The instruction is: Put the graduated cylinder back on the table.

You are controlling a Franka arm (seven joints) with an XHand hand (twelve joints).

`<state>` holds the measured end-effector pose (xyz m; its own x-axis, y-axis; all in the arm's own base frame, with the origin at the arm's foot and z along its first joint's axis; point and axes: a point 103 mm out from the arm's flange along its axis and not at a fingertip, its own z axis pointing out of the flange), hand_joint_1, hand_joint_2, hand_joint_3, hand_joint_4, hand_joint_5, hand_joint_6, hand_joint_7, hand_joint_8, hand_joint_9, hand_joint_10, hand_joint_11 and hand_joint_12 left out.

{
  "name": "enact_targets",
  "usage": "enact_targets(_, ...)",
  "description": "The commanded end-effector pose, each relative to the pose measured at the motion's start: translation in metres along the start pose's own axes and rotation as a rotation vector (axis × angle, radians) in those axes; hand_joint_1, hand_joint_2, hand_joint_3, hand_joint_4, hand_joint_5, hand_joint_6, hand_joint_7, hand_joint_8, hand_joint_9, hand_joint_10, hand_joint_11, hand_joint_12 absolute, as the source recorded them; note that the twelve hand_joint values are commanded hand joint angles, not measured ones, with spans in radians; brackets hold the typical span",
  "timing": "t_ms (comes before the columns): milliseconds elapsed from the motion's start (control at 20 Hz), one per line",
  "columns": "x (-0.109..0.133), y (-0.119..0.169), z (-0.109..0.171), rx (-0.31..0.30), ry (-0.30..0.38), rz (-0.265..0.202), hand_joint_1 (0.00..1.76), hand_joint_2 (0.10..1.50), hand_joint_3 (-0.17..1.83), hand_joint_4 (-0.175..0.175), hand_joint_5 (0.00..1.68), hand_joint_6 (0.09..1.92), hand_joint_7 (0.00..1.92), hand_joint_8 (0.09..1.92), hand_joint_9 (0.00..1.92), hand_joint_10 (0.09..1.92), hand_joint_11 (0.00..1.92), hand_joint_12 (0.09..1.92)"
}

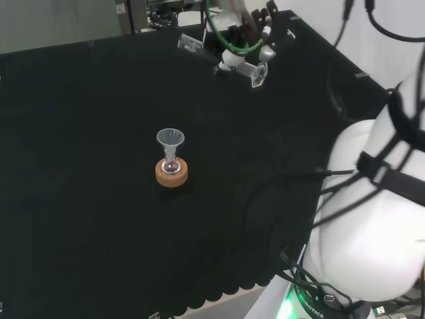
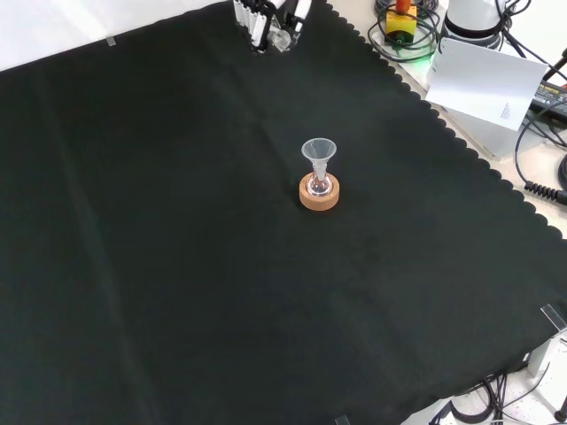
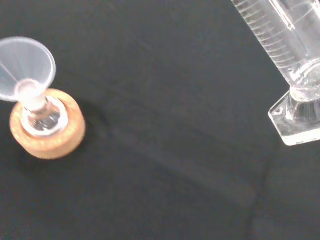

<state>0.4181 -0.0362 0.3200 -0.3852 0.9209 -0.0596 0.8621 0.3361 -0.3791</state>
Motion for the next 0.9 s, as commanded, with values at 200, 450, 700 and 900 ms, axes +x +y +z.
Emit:
enact_targets(200,0.004,0.066,0.101,-0.076,0.329,-0.214,1.11,1.14,0.0,-0.099,0.94,1.08,1.3,0.24,1.45,0.09,1.28,0.73)
enact_targets(450,0.001,0.079,0.111,-0.147,0.39,-0.229,1.12,1.14,0.0,-0.1,0.94,1.08,1.3,0.24,1.45,0.09,1.28,0.73)
enact_targets(700,-0.003,0.099,0.121,-0.239,0.445,-0.244,1.12,1.14,0.0,-0.101,0.94,1.08,1.3,0.24,1.45,0.09,1.28,0.73)
enact_targets(900,-0.006,0.115,0.127,-0.306,0.486,-0.255,1.12,1.14,0.0,-0.101,0.94,1.08,1.3,0.24,1.44,0.09,1.28,0.73)
